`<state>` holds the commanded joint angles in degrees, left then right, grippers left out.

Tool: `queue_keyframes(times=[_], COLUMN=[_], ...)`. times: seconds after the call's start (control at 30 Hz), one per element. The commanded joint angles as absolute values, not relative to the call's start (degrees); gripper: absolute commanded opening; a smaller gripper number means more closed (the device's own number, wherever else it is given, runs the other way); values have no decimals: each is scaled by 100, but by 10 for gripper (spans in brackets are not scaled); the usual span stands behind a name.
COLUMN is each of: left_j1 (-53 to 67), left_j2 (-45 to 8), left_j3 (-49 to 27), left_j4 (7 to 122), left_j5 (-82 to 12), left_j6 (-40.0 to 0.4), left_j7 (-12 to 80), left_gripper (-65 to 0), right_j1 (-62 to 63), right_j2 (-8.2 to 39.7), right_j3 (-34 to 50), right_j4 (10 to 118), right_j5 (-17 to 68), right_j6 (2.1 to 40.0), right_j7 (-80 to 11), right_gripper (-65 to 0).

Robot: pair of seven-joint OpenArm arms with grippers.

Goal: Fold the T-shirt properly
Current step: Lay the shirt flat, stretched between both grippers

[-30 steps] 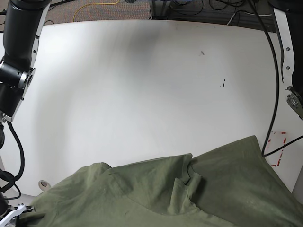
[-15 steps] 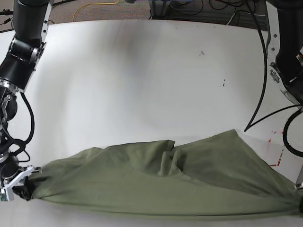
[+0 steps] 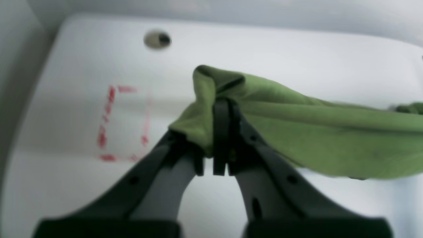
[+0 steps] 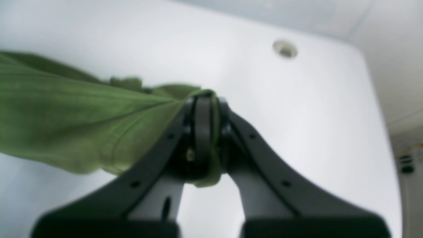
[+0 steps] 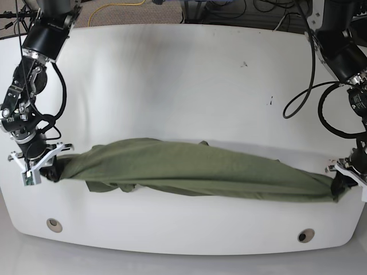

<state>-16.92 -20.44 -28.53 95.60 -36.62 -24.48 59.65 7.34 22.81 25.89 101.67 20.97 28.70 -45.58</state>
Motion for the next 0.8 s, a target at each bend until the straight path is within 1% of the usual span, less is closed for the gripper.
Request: queue_keyframes(times=[0.13,0.4,0.57,0.8], left_j1=[-919,277,919,1473], left_j2=[-2009,-2044,-2053,-2273], left_j3=[-2853,-2932,-3284,-3433], left_j4=[9859,10264,10343,10325], left_j5=[-3670,-3670,-3670,-3662], left_j6=[-2448,-2448,-2457,-2457], left_j7=[5965,5965,5965,5965], left_gripper=[-650,-650,-650,-650], right_j1=[189,-734,-1156,-1525], right_j2=[2000,1692,1657,1648], right_j3=[2651,2651,2651,2651], right_j4=[10352,10615,10615,10571], right_j5=[2097,2097,2114,2123], right_j6=[2870,2949,2949,2949], right_j7=[-4549,-4549,-4549,-4541], right_gripper=[-650,-650,-650,-650])
